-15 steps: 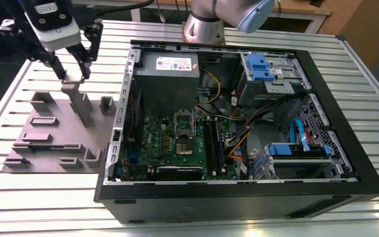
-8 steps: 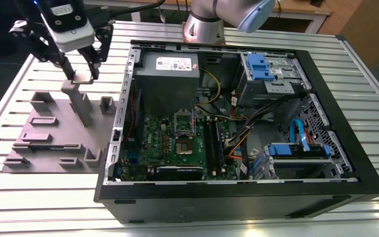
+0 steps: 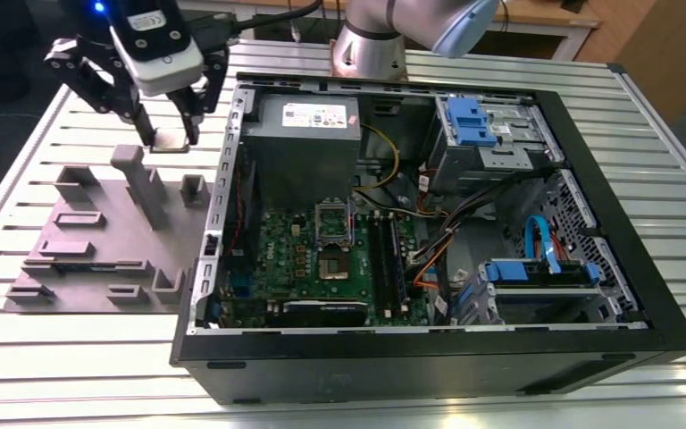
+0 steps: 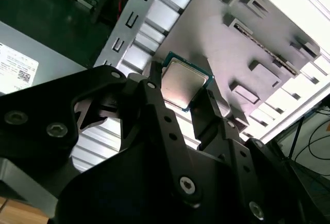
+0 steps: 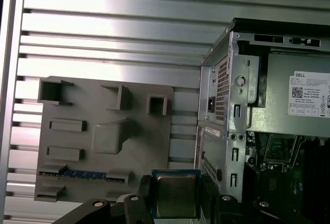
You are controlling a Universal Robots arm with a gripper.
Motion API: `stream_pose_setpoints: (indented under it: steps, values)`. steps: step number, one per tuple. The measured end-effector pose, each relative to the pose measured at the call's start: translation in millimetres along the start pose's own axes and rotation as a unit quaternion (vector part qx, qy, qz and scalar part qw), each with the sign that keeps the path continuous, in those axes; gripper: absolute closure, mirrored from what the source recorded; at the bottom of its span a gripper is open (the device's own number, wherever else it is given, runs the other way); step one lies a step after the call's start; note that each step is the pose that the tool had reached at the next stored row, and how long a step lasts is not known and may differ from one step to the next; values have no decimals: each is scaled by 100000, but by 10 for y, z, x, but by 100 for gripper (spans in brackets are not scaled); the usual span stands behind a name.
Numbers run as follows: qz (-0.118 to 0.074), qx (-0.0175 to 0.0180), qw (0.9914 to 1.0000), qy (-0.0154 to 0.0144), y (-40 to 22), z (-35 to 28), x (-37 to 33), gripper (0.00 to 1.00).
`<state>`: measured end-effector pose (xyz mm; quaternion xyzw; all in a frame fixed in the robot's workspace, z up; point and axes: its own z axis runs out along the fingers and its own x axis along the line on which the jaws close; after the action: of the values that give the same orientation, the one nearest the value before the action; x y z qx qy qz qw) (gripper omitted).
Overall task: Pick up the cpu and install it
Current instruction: 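Pick up the cpu and move it towards the insertion slot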
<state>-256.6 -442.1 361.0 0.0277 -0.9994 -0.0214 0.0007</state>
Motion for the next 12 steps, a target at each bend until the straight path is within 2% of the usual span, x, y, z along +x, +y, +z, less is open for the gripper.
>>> stream_pose_setpoints:
  steps: [12]
  values:
    - [-1, -7, 100000, 109, -16, 5, -276, 53]
